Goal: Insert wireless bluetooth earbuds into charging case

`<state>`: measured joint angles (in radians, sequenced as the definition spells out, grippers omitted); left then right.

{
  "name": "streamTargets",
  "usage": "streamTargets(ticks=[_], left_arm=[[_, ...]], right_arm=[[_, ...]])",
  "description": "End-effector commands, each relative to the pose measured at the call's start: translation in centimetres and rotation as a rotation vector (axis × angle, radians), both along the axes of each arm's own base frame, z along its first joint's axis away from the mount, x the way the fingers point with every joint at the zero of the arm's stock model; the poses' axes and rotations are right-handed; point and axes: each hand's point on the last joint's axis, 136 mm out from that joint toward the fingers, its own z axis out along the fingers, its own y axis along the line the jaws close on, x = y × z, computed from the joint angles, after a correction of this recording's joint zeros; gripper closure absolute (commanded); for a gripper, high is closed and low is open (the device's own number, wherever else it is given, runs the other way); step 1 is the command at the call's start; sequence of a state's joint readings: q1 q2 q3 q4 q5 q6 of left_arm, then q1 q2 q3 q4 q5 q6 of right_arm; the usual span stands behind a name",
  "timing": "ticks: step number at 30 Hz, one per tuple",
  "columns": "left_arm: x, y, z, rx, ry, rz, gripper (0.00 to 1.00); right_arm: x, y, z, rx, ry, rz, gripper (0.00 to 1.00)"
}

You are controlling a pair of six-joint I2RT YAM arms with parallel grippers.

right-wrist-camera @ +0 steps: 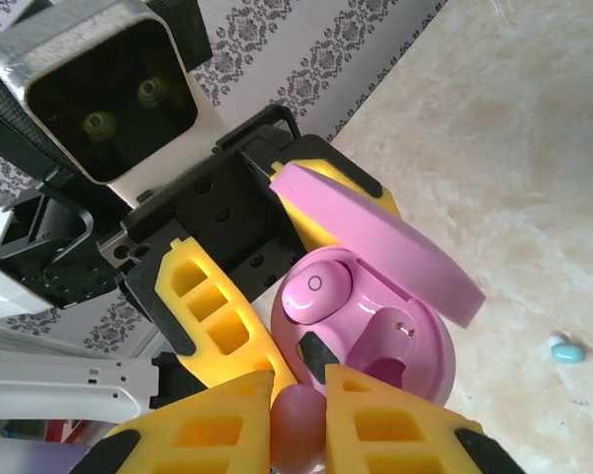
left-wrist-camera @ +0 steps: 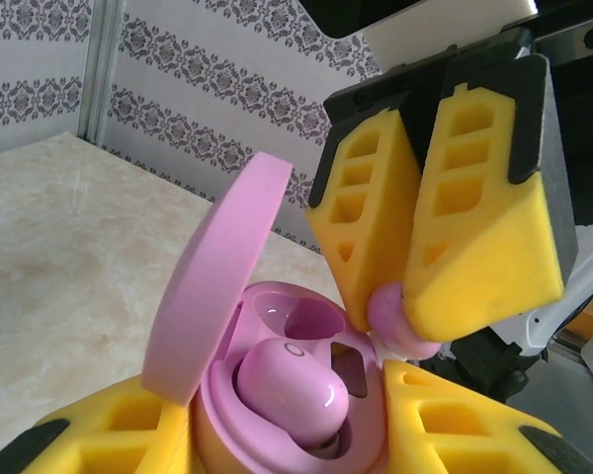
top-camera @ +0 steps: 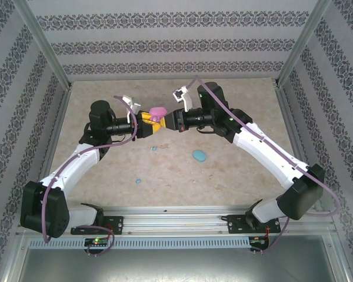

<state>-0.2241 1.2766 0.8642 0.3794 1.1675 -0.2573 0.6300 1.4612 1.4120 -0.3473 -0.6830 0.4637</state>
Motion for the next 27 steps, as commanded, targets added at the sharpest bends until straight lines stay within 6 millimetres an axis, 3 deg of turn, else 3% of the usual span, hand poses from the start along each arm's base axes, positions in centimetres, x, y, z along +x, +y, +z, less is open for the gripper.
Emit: streamTargets(ticks=[1,15,27], left_arm=[[-0.5,0.0,1.3,-0.026,-0.05,-0.034,1.0],[-0.5,-0.2,1.0,-0.02,-0.043,-0.045,1.0],[-0.7,-0.1,1.3,-0.023,-0.047,-0.048,1.0]], right_arm=[[0.6,0.4,2.2,0.045,-0.072,0.027,0.84],[0.8,0.5,3.6,0.045,-0.097,0.039,0.85],[1.3,0.1,0.4,-0.07,-0.085,0.049,0.85]])
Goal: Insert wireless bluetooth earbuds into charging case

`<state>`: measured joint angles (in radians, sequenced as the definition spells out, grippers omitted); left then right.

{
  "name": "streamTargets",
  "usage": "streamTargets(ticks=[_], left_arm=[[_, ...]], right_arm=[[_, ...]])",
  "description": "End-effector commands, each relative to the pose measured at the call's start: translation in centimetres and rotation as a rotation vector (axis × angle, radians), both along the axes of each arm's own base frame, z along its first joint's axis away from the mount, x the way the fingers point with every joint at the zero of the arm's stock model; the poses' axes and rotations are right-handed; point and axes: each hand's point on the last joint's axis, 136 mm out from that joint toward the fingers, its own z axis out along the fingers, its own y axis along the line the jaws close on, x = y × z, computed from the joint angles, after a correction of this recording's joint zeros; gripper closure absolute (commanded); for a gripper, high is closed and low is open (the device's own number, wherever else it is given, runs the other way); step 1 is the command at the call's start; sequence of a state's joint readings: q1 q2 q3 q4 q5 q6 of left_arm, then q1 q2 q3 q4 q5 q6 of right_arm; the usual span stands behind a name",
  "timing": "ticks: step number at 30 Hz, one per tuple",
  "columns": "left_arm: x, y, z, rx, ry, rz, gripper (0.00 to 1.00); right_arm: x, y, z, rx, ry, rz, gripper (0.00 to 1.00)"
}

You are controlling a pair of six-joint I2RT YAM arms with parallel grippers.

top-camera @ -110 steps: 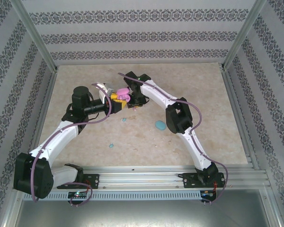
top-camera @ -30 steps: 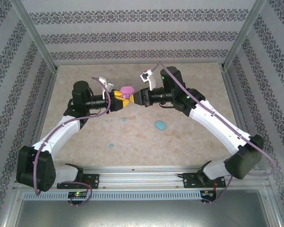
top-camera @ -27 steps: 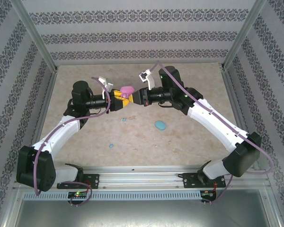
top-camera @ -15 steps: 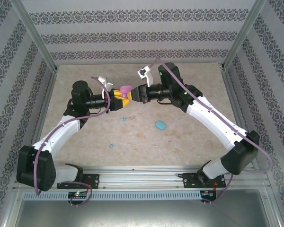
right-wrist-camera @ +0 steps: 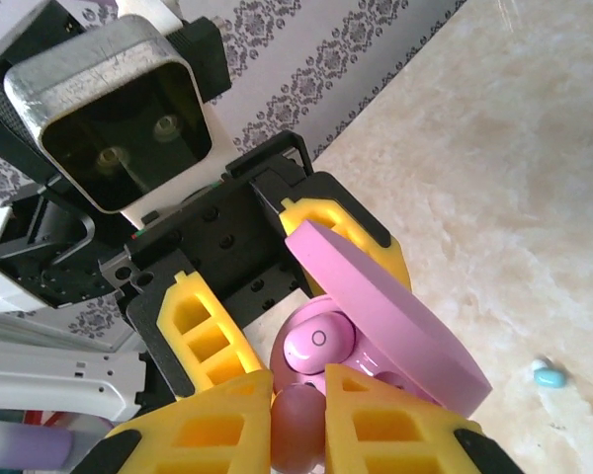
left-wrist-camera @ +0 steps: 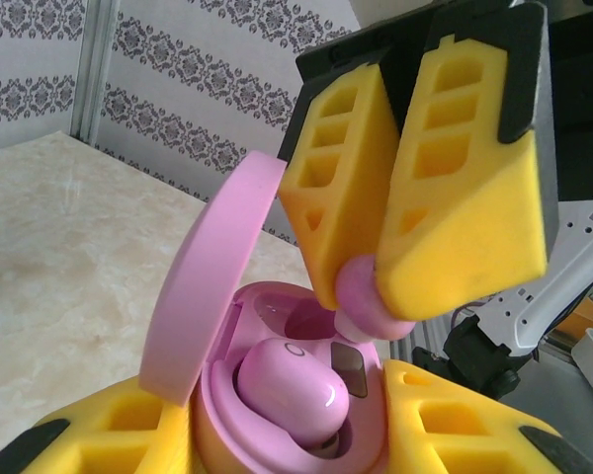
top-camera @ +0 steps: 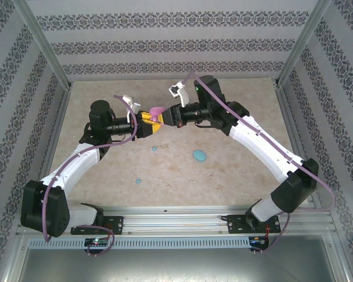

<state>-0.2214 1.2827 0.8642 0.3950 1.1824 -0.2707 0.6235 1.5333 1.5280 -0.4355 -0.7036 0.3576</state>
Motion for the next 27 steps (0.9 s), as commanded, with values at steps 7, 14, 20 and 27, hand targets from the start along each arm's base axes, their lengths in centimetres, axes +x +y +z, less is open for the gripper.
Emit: streamTargets(ticks=[7,14,20,27], left_arm=[[-0.6,-0.1,1.4,-0.019,-0.051,-0.036,1.0],[-0.7,-0.1,1.5,-0.022,-0.051,-0.039,1.0],[-0.7,-0.1,1.6,-0.023,-0.053,-0.037,1.0],[-0.7,-0.1,1.5,-0.022,-0.05,-0.04,1.0]], right_arm=[[0.6,-0.9,-0.9,-0.07,-0.026,-0.003,0.84],[1.1,-0.9,-1.5,-0.092,-0.022,-0.004,0.84],[1.2,-0.7,-2.0,-0.098,-0.008,0.005,0.82],[1.5,-0.5,-2.3,-0.105,-0.007,0.007,0.82]])
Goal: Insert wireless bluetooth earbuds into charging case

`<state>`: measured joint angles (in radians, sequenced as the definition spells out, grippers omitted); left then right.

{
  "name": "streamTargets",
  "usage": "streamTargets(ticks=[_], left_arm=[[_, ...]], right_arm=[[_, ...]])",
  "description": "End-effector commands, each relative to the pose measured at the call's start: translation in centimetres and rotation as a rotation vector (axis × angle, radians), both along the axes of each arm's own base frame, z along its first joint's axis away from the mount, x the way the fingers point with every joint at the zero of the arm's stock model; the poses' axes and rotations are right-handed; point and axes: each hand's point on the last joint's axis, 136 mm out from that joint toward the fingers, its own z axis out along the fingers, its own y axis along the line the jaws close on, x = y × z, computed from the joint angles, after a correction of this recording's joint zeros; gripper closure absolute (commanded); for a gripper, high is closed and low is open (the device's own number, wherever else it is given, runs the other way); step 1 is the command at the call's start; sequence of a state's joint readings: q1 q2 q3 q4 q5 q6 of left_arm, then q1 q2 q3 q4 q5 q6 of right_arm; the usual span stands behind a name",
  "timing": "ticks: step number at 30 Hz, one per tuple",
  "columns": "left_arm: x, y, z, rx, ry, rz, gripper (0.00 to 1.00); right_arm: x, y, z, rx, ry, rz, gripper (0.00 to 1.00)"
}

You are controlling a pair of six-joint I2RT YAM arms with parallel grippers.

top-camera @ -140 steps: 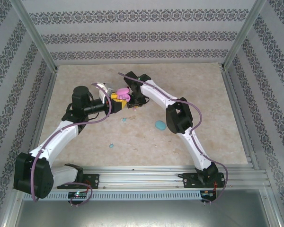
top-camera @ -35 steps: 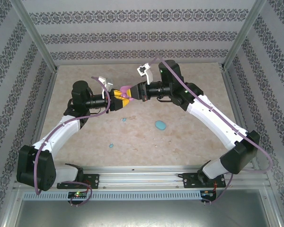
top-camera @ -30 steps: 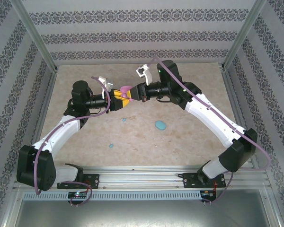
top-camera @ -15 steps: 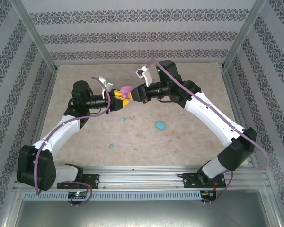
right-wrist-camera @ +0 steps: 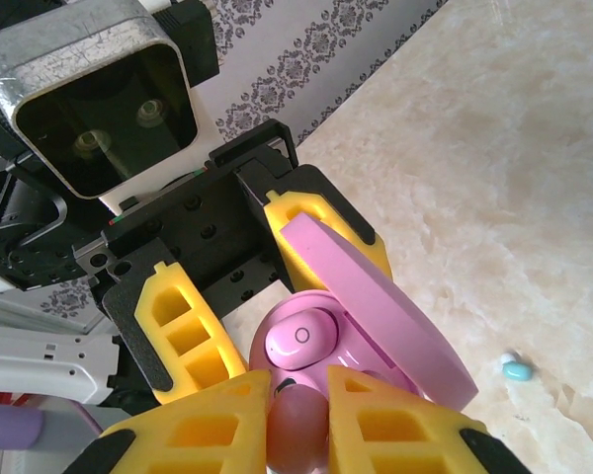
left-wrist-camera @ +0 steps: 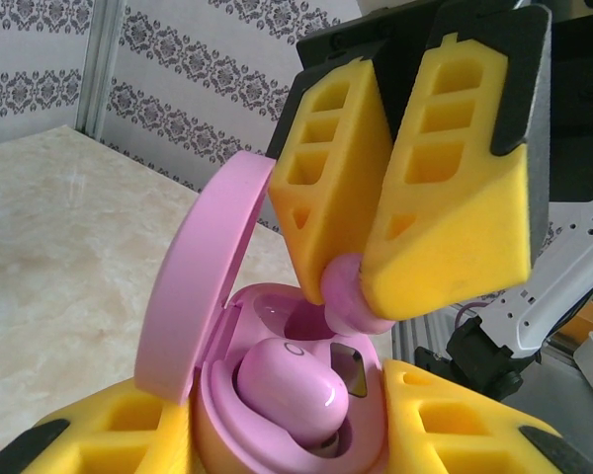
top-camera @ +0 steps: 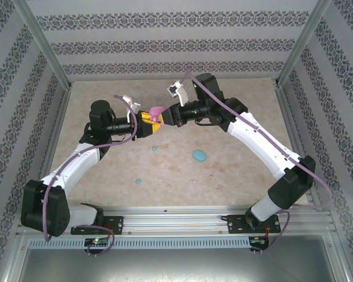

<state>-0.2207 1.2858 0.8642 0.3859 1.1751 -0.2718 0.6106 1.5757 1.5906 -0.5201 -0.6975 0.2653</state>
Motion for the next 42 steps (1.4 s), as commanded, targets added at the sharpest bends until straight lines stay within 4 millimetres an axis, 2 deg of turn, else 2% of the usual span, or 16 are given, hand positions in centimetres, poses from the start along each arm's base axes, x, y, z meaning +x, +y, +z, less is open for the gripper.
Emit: streamTargets(ticks=[1,12,20,31,42], left_arm=[[-0.9,-0.2,1.7,-0.025,-0.062,-0.048,1.0],[-0.9,-0.2,1.7,-0.025,-0.063,-0.05,1.0],[-0.9,-0.2,1.7,-0.026,-0.061,-0.05,1.0],[-1.0,-0.2,2.0,-0.032,-0.073,-0.058,1.0],[-0.8,-0.3,2.3,-0.037,-0.076,-0.064,1.0]], right_arm=[[0.7,-0.3,-1.7,-0.053,0.026,-0.012,0.83],[1.0,-0.2,-2.2,-0.064,0.036,-0.015,0.78],[1.0,-0.2,-2.3,-0.066,0.037,-0.015,0.79],[1.9,-0.2,-0.4,0.081,0.087,-0.03,0.83],[1.4,-1.1,-2.9,0.01,0.101,-0.05,0.81]])
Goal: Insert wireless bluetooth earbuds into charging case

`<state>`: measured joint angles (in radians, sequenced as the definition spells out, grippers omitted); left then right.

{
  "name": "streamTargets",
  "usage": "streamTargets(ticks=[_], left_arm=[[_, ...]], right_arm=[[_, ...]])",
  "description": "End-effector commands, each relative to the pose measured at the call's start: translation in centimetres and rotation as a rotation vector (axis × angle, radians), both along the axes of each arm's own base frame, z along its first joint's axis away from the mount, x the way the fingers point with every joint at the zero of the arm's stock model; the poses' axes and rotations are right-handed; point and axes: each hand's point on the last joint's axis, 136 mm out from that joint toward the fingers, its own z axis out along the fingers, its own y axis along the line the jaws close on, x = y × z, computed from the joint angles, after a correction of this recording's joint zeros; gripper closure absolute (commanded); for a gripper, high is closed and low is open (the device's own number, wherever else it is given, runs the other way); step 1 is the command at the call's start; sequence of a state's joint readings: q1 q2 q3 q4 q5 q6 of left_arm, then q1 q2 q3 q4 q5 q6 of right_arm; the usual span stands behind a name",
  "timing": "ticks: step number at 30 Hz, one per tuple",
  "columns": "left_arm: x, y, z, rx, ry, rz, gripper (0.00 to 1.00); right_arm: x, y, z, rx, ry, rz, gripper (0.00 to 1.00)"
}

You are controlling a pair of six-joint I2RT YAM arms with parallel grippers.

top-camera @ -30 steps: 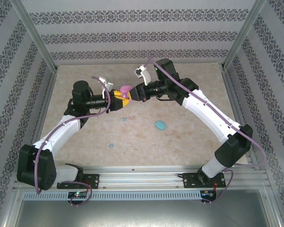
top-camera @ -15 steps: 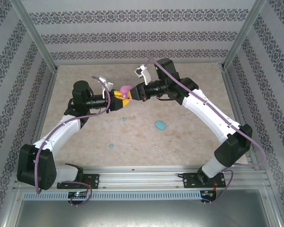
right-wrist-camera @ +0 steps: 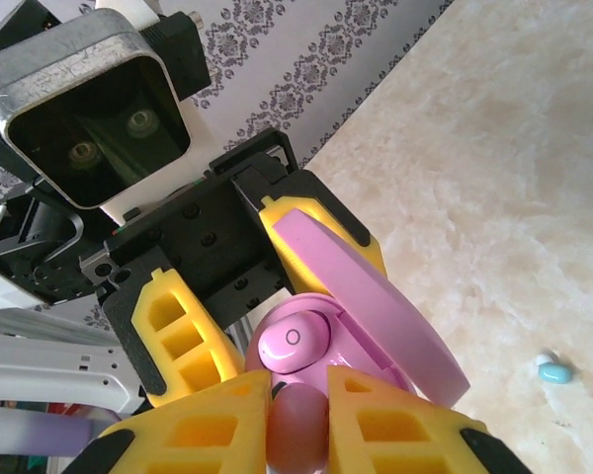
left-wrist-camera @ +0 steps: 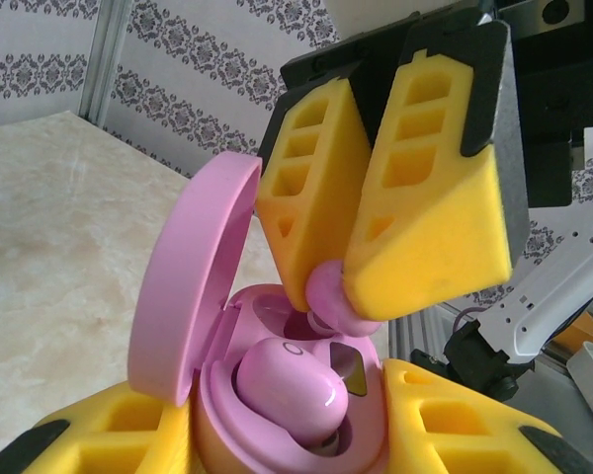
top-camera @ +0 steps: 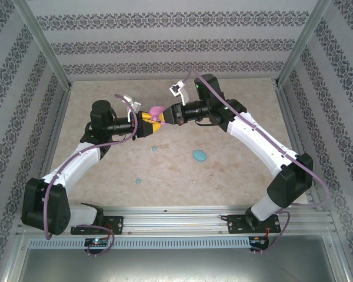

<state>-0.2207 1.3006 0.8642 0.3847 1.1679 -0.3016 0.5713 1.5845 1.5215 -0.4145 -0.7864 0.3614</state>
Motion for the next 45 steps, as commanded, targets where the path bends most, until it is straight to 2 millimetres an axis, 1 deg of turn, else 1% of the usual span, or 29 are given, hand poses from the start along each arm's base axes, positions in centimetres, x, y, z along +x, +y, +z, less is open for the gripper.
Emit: streamTargets(ticks=[1,4,9,25,33,38,41,45], left_arm=[[-1.2,-0.3,2.8,-0.036,-0.119,-0.073,1.0],[-1.2,-0.3,2.9,-0.038,-0.124,-0.075,1.0],[-1.2,-0.3,3.0,-0.039,-0.126,-0.075,1.0],[-1.2,-0.2,2.8,-0.039,-0.124,-0.072,1.0],[-1.3,-0.2,2.7,-0.039,-0.125,-0.071,1.0],[-1.5,-0.2,2.8,-0.039,-0.131,-0.073,1.0],[-1.6,-0.2,2.9,-0.039,-0.139,-0.073,1.0],[-1.8,0.0,3.4,-0.036,-0.178,-0.059,1.0]], right_arm=[[0.6,-1.0,-2.1,-0.069,0.011,-0.046,0.8],[0.7,-1.0,-2.4,-0.082,0.012,-0.046,0.75],[1.0,-0.9,-1.8,-0.079,-0.003,-0.05,0.68],[1.0,-1.2,1.2,-0.072,-0.062,-0.08,0.58],[0.6,-1.8,3.6,-0.039,-0.093,-0.112,0.58],[0.5,-2.2,4.0,-0.044,-0.099,-0.139,0.58],[1.1,-2.7,4.6,-0.032,-0.096,-0.176,0.58],[2.4,-3.6,6.0,0.006,-0.077,-0.249,0.58]])
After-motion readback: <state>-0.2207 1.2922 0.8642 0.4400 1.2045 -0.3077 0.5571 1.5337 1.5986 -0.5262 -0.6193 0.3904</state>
